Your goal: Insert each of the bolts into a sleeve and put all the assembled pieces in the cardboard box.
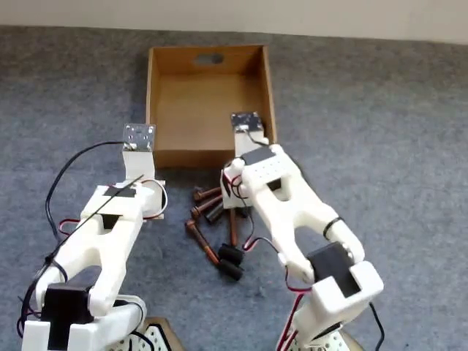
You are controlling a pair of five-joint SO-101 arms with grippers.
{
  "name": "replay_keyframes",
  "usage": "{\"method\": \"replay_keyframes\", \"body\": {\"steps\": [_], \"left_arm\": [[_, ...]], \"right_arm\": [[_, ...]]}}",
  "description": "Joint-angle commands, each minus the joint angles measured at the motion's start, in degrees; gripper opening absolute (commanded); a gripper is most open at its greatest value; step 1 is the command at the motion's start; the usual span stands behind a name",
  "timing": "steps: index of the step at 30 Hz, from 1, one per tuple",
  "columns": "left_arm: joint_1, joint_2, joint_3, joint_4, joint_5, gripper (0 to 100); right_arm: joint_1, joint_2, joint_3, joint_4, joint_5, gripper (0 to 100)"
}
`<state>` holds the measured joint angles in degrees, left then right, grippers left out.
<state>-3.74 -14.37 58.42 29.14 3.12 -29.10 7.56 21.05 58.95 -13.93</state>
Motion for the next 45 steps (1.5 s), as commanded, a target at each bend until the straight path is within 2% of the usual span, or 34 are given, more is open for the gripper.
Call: {"method": "replay_keyframes", "body": {"steps": [1, 5, 8, 9, 15, 20, 27, 33, 39, 43, 45], "left_arm": [[0.31, -1.63, -0.22, -0.97, 0.18, 1], [0.31, -1.63, -0.22, -0.97, 0.18, 1], [0.31, -1.63, -0.22, -0.97, 0.18, 1], [0.31, -1.63, -0.22, -0.97, 0.18, 1], [0.31, -1.63, -0.22, -0.97, 0.18, 1], [0.31, -1.63, -0.31, -0.97, 0.18, 1], [0.31, -1.63, -0.40, -0.97, 0.18, 1], [0.31, -1.63, -0.31, -0.97, 0.18, 1], [0.31, -1.63, -0.22, -0.97, 0.18, 1], [0.31, -1.63, -0.22, -0.97, 0.18, 1], [0.31, -1.63, -0.22, -0.97, 0.18, 1]], "right_arm": [[-0.22, 1.80, -2.33, -0.75, -0.62, 13.1], [0.22, 4.53, -2.07, -0.57, -0.18, 12.5], [1.98, 4.53, -2.15, -0.48, 0.26, 4.6], [2.86, 4.44, -2.24, -0.48, 1.67, 0.5], [8.31, 4.44, -1.80, -0.22, 8.70, 0.5], [11.47, 3.56, 1.19, 2.07, 19.08, 0.5], [18.07, -11.56, 15.43, -3.30, 26.73, 0.5], [19.03, -28.70, 30.02, -5.58, 30.95, 0.5], [19.03, -30.90, 34.59, -5.23, 34.64, 2.4], [18.95, -28.44, 34.33, -5.23, 34.81, 12.8], [18.95, -27.74, 34.24, -5.32, 34.90, 14.9]]}}
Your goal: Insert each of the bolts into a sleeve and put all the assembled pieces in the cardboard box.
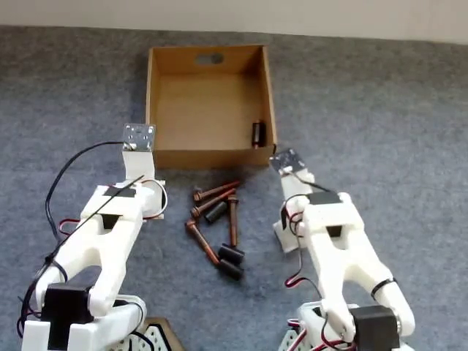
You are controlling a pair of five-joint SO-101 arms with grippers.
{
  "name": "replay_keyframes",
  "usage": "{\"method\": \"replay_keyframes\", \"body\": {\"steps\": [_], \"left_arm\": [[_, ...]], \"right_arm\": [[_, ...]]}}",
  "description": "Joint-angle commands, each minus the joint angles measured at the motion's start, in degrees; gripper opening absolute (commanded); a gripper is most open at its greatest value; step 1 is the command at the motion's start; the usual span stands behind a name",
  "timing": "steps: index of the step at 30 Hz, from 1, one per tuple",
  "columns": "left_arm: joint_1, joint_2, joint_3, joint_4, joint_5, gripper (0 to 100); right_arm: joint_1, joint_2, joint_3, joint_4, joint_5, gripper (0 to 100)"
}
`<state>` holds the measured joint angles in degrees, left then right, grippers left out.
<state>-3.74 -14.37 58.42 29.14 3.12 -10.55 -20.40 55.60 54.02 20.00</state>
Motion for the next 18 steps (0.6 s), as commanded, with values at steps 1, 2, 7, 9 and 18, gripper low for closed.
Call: {"method": "replay_keyframes", "body": {"steps": [1, 2, 7, 9, 18], "left_arm": [[0.31, -1.63, -0.22, -0.97, 0.18, 1], [0.31, -1.63, -0.22, -0.97, 0.18, 1], [0.31, -1.63, -0.22, -0.97, 0.18, 1], [0.31, -1.63, -0.22, -0.97, 0.18, 1], [0.31, -1.63, -0.22, -0.97, 0.18, 1]], "right_arm": [[0.31, 0.40, -0.31, -0.57, 0.97, 14.9], [0.31, 0.48, -0.75, -0.57, 0.97, 14.9], [0.31, 0.92, -4.44, -0.22, 2.02, 14.9], [0.31, 1.10, -4.62, -0.22, 4.04, 14.9], [0.57, 10.68, -6.73, -0.57, 7.82, 12.8]]}}
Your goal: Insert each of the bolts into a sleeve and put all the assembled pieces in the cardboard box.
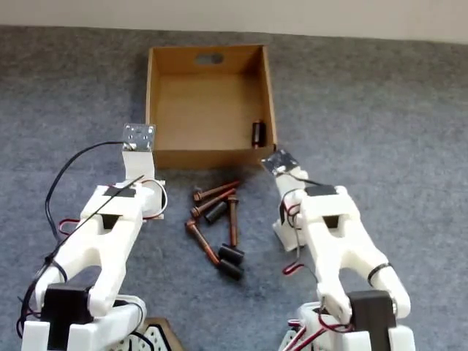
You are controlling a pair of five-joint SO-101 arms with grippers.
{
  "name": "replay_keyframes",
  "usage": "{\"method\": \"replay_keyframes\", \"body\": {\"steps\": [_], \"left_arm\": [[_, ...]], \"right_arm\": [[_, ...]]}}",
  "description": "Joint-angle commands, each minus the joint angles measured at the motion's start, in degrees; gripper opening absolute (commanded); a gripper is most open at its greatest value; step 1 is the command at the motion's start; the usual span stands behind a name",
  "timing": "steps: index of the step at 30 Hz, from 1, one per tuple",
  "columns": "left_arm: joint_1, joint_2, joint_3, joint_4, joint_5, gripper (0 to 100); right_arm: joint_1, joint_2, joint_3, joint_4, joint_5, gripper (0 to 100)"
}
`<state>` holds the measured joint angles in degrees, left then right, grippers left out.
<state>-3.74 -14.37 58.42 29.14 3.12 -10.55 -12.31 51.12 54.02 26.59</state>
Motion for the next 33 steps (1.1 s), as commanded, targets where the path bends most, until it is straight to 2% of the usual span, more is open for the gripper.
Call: {"method": "replay_keyframes", "body": {"steps": [1, 3, 7, 12, 16, 20, 27, 33], "left_arm": [[0.31, -1.63, -0.22, -0.97, 0.18, 1], [0.31, -1.63, -0.22, -0.97, 0.18, 1], [0.31, -1.63, -0.22, -0.97, 0.18, 1], [0.31, -1.63, -0.22, -0.97, 0.18, 1], [0.31, -1.89, -0.40, -0.70, 0.18, 1], [0.31, -2.15, -1.19, 1.23, 0.18, 1], [0.57, -1.80, -7.87, 13.45, 0.62, 1], [8.84, -1.71, -8.75, 17.85, 0.70, 1]], "right_arm": [[0.66, 3.12, -2.86, -0.40, 1.23, 9.5], [0.48, 2.68, -3.30, -0.22, 1.23, 0.1], [0.31, -1.80, -3.65, 4.00, 1.23, 0.5], [0.31, -17.10, -3.74, 10.07, 0.97, 0.6], [0.31, -29.23, -2.24, 9.89, -6.33, 0.6], [0.31, -36.44, 3.91, 1.54, -15.65, 0.6], [-1.45, -37.76, 14.11, -11.12, -25.14, 0.6], [-1.45, -38.11, 16.66, -11.91, -27.34, 0.6]]}}
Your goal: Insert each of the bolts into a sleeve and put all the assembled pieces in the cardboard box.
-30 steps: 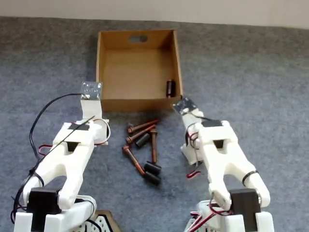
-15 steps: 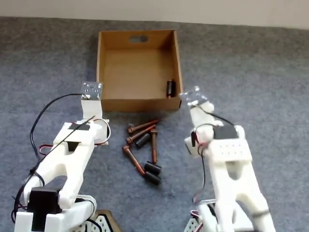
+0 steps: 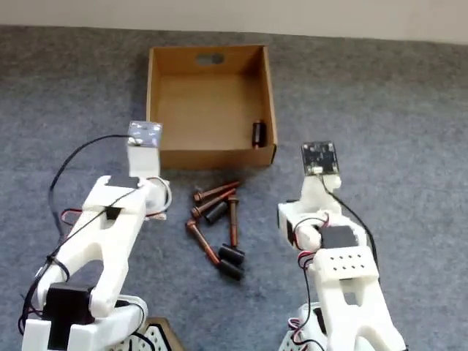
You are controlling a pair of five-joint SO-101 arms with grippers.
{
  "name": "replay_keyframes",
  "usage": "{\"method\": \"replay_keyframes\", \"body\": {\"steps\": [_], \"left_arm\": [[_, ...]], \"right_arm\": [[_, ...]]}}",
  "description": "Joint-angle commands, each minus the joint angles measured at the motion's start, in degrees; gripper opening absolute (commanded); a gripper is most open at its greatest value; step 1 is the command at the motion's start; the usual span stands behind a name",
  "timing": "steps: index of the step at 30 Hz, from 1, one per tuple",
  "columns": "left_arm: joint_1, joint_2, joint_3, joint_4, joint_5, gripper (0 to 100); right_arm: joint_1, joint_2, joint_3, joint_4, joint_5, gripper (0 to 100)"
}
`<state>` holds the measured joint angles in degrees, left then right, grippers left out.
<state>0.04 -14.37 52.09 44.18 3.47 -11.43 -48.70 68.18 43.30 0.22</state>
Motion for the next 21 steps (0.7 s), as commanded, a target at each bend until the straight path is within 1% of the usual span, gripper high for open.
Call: {"method": "replay_keyframes", "body": {"steps": [1, 3, 4, 8, 10, 13, 16, 18, 21], "left_arm": [[6.90, -1.71, -2.51, 4.13, 0.35, 1], [10.07, -1.71, -2.51, 5.89, 1.14, 3], [11.21, -1.71, -2.42, 6.33, 3.16, 5], [12.09, -2.24, -2.33, 6.51, 17.76, 16], [12.09, -2.24, -2.42, 6.51, 22.07, 18], [12.44, -2.24, -2.59, 6.77, 22.59, 18], [12.26, -2.33, -4.18, 9.23, 22.59, 18], [12.00, -2.33, -6.46, 12.31, 22.59, 18], [12.09, -2.33, -10.95, 19.78, 22.95, 18]], "right_arm": [[-0.57, -1.63, -0.40, -1.19, -0.97, 0.6], [-0.57, -1.63, -0.40, -1.19, -0.97, 0.6], [-0.57, -1.54, -0.40, -1.19, -0.97, 0.6], [-0.57, -1.45, -0.31, -1.19, -0.97, 0.6], [-0.57, -1.36, -0.22, -1.19, -0.79, 0.6], [-0.57, -1.36, -0.22, -1.19, -0.70, 0.6], [-0.57, -1.36, -0.22, -1.19, -0.70, 0.6], [-0.57, -1.36, -0.22, -1.19, -0.62, 0.6], [-0.57, -1.36, -0.22, -1.19, -0.62, 0.6]]}}
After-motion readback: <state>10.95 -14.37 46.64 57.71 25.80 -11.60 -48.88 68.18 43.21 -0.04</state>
